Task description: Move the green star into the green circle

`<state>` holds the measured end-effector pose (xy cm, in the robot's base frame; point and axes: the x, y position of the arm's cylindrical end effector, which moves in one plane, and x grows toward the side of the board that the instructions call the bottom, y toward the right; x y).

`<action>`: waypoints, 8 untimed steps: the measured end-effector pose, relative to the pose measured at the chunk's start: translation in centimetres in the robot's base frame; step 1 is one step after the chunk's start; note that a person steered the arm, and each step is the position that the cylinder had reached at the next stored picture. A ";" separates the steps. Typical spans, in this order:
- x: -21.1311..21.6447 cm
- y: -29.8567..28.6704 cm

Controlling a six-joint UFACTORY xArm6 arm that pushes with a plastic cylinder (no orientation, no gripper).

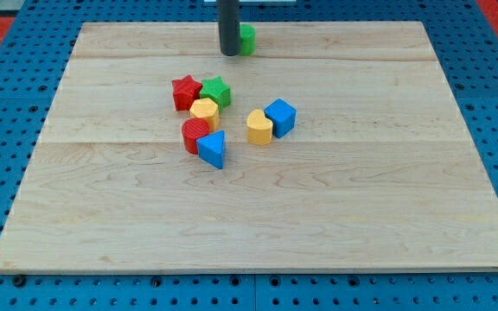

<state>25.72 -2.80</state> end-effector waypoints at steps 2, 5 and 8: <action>6.3 0.2; 13.8 -1.9; 13.1 -2.1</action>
<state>38.78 -4.87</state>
